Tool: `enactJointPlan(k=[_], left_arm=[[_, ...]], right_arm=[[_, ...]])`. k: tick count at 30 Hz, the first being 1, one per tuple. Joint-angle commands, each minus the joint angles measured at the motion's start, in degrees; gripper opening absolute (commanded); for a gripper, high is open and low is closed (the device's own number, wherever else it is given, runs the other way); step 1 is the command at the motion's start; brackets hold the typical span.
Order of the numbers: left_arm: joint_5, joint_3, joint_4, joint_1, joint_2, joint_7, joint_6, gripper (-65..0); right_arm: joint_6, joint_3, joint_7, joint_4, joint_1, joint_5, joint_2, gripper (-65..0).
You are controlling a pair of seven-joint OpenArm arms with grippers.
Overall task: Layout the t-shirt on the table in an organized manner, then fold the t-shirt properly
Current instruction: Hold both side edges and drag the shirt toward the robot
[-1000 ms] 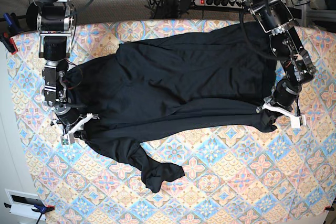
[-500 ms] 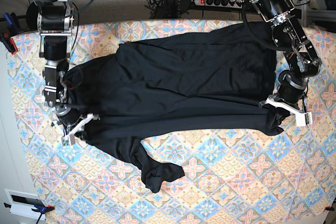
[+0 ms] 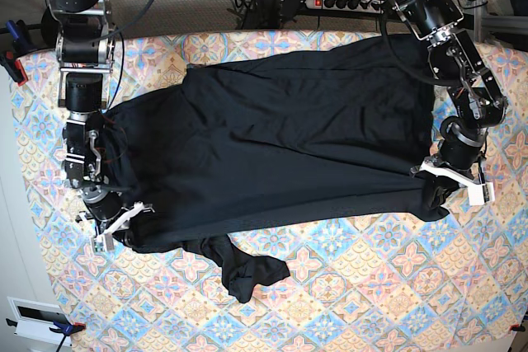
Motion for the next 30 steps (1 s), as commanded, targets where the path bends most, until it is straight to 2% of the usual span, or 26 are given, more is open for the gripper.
enactJointPlan(k=[1,7,10,15,26,30], left_arm=[[-0.85,-0.26,0.89,-1.15,-0.86,-1.39,-0.30,-65.0],[-0.68,-0.26,0.89,0.08,-0.86,-1.30,-0.30,-65.0],[-0.77,0.09,0.89,1.31,-2.62,-1.30,-0.30,-65.0],[-0.68,0.01,0.81,2.36,-2.88,1.60,-0.30,-65.0],[-0.68,0.01,-1.13,5.18,-5.52,2.83,-0.38,-65.0],[-0.59,0.09,-3.06,5.44,-5.78,2.83,-0.47,-65.0]], right_arm=[[-0.32,0.36,1.56,0.94,1.73,0.66,0.89,-65.0],[-0.32,0.28,1.56,0.94,1.29,0.58,0.97,-65.0],[-0.32,0.28,0.86,0.85,1.11,0.58,1.15,-65.0],[-0.32,0.28,-3.18,1.03,-2.67,0.58,2.12,-65.0],[-0.32,0.36,-3.54,5.25,-8.30,0.58,3.17,-65.0],[-0.32,0.89,-8.02,9.12,-8.30,0.58,3.87,-65.0]])
